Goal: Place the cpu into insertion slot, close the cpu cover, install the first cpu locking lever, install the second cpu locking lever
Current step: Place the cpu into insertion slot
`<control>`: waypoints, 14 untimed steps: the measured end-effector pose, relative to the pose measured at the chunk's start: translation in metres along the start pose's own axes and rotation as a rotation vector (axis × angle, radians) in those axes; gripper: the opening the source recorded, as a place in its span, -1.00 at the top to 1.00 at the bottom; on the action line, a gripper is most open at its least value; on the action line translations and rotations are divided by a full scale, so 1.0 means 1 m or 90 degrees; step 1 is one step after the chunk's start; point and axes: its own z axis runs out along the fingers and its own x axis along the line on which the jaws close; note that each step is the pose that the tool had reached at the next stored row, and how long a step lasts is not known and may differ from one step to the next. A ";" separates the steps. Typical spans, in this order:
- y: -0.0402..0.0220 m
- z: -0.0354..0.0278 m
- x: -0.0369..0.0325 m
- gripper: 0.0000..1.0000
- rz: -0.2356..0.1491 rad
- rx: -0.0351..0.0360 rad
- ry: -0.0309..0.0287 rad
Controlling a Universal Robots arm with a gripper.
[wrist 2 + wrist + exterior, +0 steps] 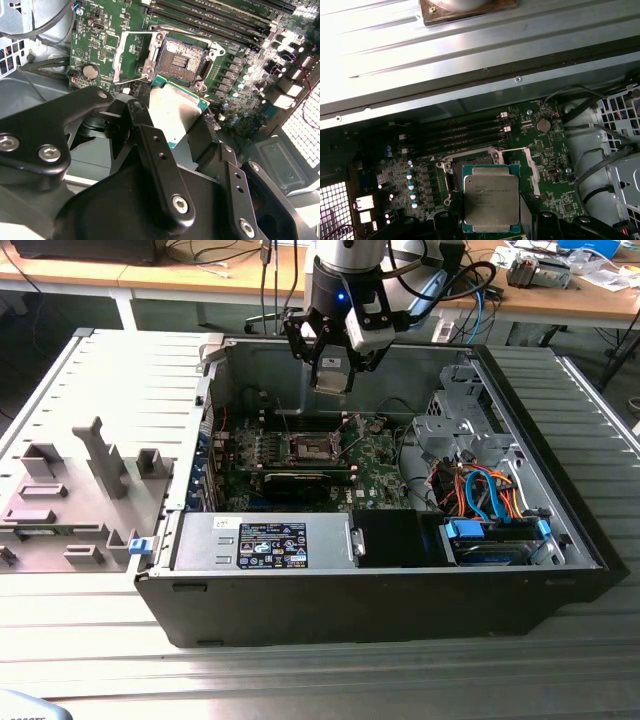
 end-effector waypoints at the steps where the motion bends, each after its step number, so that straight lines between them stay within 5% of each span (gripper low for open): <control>1: 0.0000 0.0000 0.0000 -0.08 0.001 -0.0001 -0.0001; 14: 0.0000 0.0000 0.0000 -0.08 0.013 -0.0003 -0.0011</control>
